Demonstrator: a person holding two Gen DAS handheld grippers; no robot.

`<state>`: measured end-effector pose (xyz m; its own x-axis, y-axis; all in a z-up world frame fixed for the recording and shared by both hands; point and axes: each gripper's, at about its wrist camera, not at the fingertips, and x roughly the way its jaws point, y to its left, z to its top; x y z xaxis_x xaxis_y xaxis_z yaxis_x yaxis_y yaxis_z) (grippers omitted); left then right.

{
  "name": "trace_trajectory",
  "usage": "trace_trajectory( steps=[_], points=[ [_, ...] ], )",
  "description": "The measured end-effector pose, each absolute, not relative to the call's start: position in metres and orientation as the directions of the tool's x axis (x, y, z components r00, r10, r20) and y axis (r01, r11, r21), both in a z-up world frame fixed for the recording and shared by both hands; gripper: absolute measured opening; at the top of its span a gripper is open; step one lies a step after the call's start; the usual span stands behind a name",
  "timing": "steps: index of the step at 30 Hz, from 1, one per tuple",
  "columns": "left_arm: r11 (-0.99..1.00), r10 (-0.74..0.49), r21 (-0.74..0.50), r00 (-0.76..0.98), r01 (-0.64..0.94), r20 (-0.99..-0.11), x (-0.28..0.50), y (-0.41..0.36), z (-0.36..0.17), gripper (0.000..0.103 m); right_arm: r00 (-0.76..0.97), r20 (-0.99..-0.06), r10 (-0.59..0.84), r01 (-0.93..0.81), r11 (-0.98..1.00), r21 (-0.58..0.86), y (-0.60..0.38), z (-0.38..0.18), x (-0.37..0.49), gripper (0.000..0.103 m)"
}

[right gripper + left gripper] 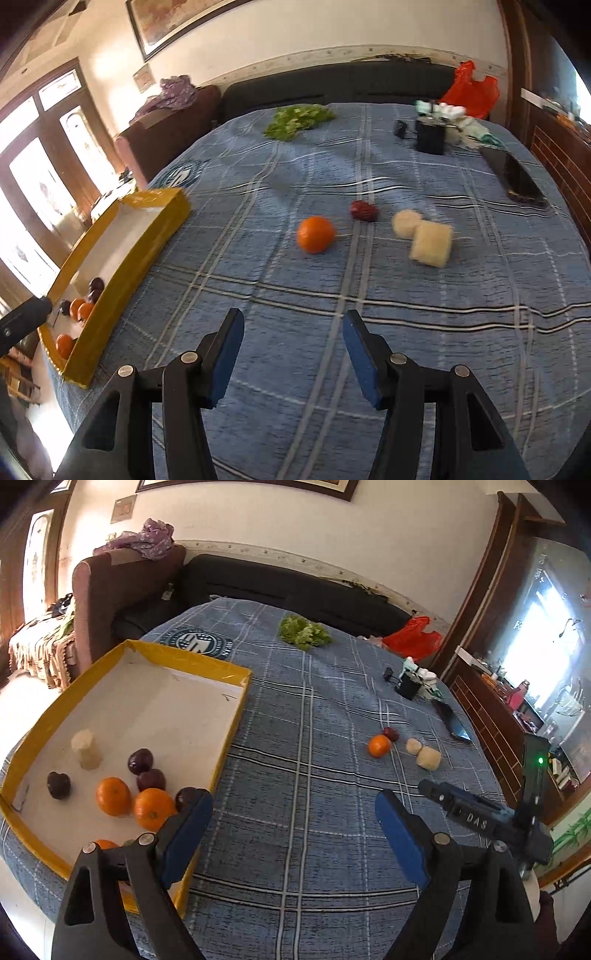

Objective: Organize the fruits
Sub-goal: 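Move both open tools back toward the remaining mandarin and white chunks, then grasp the mandarin with the left tool while the right tool grasps the large white chunk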

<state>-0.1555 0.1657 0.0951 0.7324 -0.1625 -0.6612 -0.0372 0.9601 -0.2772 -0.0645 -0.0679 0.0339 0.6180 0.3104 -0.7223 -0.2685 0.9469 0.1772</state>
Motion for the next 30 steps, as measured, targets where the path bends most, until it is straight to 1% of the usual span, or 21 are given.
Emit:
trace_trajectory(
  steps=[3,6,9,13,22,30],
  points=[
    [0.972,-0.158,-0.235,0.692,-0.017,-0.704,-0.147,0.149,0.084,0.089,0.649,-0.717,0.254,-0.171,0.967,0.189,-0.111,0.042,-0.052,0.06],
    [0.963,-0.218,-0.27,0.638,0.016,-0.739,-0.136,0.14,0.069,0.089,0.67,-0.706,0.23,-0.081,0.968,0.239,-0.151,0.05,-0.039,0.06],
    [0.959,-0.236,-0.283,0.609,0.02,-0.757,-0.128,0.134,0.059,0.088,0.681,-0.696,0.227,-0.043,0.961,0.272,-0.17,0.053,-0.029,0.063],
    [0.96,-0.236,-0.278,0.6,0.023,-0.765,-0.117,0.128,0.058,0.088,0.671,-0.701,0.244,-0.042,0.955,0.293,-0.166,0.047,-0.01,0.063],
    [0.98,-0.192,-0.189,0.6,0.069,-0.777,-0.073,0.094,0.062,0.088,0.659,-0.705,0.262,-0.047,0.95,0.309,-0.15,0.025,0.023,0.063],
    [0.972,-0.233,-0.177,0.572,0.152,-0.787,-0.009,0.061,0.045,0.088,0.66,-0.712,0.239,-0.073,0.964,0.257,-0.146,0.013,0.033,0.062]
  ],
)
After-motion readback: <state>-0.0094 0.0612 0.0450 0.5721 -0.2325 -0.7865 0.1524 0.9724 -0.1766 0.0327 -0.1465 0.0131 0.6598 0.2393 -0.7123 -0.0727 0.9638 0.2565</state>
